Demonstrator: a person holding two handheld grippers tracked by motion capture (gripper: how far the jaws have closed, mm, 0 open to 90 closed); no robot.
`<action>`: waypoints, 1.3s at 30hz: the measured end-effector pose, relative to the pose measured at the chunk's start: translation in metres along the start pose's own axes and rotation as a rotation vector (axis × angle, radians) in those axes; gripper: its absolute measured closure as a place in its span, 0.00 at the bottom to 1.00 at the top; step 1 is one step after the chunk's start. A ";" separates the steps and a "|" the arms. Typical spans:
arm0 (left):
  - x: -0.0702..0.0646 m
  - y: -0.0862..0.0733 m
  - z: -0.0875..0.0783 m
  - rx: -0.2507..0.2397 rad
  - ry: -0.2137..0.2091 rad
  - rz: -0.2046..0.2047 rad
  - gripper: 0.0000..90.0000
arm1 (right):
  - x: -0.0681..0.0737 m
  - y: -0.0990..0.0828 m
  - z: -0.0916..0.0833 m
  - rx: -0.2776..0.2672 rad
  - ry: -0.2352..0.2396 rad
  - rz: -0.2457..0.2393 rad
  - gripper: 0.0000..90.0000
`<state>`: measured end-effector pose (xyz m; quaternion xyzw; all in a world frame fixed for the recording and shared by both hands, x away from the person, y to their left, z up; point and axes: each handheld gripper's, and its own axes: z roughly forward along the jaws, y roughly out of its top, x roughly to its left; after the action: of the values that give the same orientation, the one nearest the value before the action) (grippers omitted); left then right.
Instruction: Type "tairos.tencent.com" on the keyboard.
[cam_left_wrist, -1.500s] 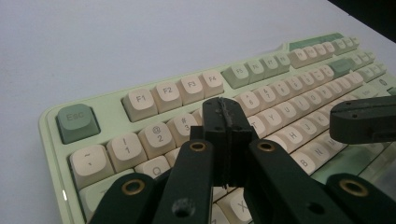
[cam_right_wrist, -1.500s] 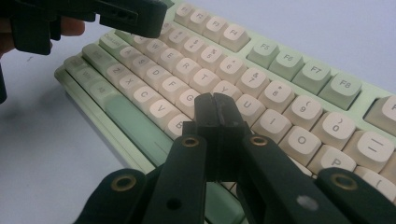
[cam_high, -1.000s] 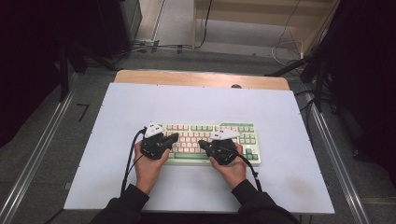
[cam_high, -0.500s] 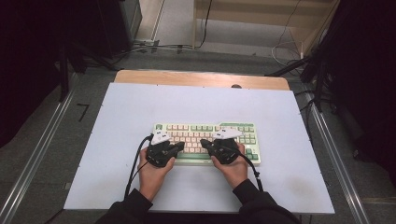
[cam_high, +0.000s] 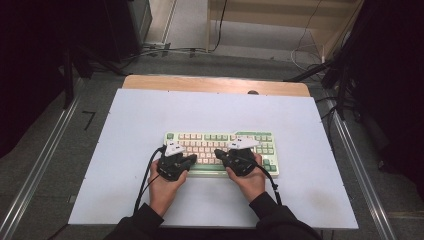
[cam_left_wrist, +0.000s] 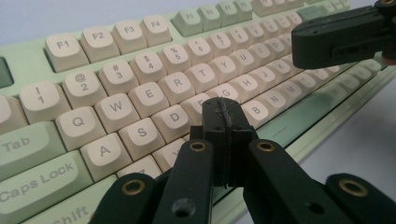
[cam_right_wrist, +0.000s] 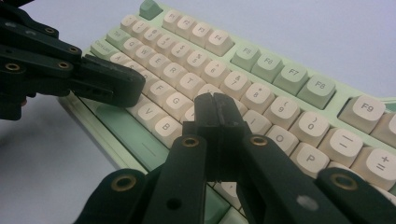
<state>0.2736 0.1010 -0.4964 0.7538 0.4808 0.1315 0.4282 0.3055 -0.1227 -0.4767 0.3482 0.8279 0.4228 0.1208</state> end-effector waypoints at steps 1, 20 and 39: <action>-0.001 0.000 0.000 0.001 0.004 0.007 1.00 | 0.000 0.000 0.000 0.001 0.001 -0.001 0.98; 0.021 0.009 -0.008 -0.110 0.039 -0.058 1.00 | 0.001 0.000 0.001 0.002 0.003 -0.003 0.98; 0.030 0.014 0.005 -0.101 0.060 -0.076 1.00 | 0.001 -0.001 0.002 0.005 0.005 -0.003 0.98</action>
<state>0.3006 0.1212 -0.4953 0.7082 0.5144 0.1620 0.4557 0.3049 -0.1211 -0.4781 0.3461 0.8299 0.4213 0.1183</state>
